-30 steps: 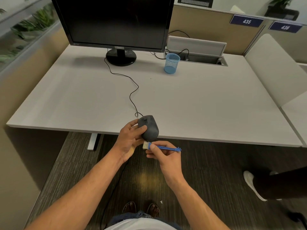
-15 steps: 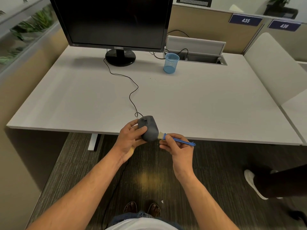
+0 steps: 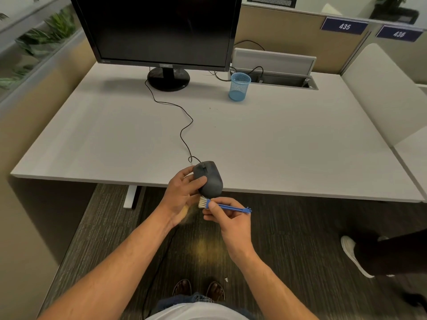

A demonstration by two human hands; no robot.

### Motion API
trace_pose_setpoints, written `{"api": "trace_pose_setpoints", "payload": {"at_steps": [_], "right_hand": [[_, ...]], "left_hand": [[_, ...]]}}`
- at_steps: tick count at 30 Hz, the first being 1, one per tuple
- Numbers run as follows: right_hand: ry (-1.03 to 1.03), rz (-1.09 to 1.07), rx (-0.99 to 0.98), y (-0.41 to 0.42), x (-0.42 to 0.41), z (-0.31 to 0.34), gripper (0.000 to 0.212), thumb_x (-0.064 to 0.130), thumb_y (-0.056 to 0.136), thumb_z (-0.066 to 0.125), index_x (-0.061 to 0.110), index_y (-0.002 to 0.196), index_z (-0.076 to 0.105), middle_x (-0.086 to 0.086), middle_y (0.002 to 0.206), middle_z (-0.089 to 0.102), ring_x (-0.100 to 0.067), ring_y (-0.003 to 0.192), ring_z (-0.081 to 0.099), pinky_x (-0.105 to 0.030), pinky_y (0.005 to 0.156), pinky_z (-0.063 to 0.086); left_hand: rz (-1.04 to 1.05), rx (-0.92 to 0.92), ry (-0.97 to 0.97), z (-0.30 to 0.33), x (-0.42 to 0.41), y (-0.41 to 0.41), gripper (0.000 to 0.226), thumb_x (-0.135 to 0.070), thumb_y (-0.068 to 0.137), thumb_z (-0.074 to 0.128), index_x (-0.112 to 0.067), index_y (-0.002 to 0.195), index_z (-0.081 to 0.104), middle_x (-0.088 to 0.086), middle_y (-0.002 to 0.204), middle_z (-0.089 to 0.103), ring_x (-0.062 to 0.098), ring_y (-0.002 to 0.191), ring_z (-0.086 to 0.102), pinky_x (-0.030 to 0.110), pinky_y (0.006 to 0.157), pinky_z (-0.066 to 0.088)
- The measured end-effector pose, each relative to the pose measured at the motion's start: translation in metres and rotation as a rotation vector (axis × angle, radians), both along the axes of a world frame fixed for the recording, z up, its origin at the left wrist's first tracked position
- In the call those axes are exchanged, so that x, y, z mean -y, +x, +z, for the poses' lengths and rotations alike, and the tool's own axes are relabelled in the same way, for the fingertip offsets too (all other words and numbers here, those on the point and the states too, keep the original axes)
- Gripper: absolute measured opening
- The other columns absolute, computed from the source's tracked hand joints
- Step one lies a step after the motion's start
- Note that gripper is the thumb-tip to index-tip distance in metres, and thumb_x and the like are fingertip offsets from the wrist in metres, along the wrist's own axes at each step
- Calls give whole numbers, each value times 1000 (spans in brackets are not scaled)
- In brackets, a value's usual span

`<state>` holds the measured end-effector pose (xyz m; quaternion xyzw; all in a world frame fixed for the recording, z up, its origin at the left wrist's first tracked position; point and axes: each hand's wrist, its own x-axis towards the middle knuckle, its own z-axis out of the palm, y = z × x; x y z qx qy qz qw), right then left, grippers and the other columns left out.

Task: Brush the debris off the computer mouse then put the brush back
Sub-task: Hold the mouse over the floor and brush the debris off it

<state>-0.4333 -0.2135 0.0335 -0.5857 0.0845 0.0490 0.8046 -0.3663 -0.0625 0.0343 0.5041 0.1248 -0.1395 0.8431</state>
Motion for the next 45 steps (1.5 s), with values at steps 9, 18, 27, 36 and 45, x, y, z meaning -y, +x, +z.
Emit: {"api": "trace_pose_setpoints", "payload": {"at_steps": [9, 18, 27, 36, 45], "right_hand": [[-16, -59, -2, 2, 14, 1, 14, 20, 84, 78, 15, 97, 77, -14, 96, 77, -31, 88, 76, -30, 72, 62], [-34, -173, -8, 28, 39, 13, 11, 13, 96, 66, 4, 101, 71, -13, 85, 75, -24, 76, 74, -27, 65, 61], [-114, -149, -47, 63, 48, 24, 13, 17, 99, 64, 7, 100, 72, -8, 81, 76, -19, 72, 72, -26, 66, 60], [-130, -30, -65, 65, 47, 24, 15, 14, 100, 61, 4, 96, 72, -11, 77, 75, -20, 67, 71, -25, 61, 59], [-58, 67, -52, 46, 50, 21, 16, 8, 100, 58, -1, 96, 71, -15, 74, 71, -21, 64, 69, -25, 60, 59]], "left_hand": [[13, 8, 10, -2, -2, 2, 57, -21, 74, 79, -18, 127, 58, 3, 114, 74, 26, 108, 70, 35, 76, 60], [-99, 28, -5, -4, -4, -1, 72, -22, 71, 84, -18, 136, 54, 9, 127, 68, 27, 116, 66, 40, 81, 59], [-266, 90, -20, -3, -6, -7, 61, -13, 81, 73, -18, 139, 53, 11, 135, 63, 31, 123, 61, 42, 84, 58], [-250, 90, -24, -2, -8, -8, 67, -17, 77, 78, -16, 139, 53, 11, 135, 63, 30, 123, 61, 42, 85, 58], [-213, 78, -37, -8, -6, -6, 58, -11, 81, 72, -17, 136, 56, 12, 131, 65, 30, 119, 64, 40, 80, 59]]}}
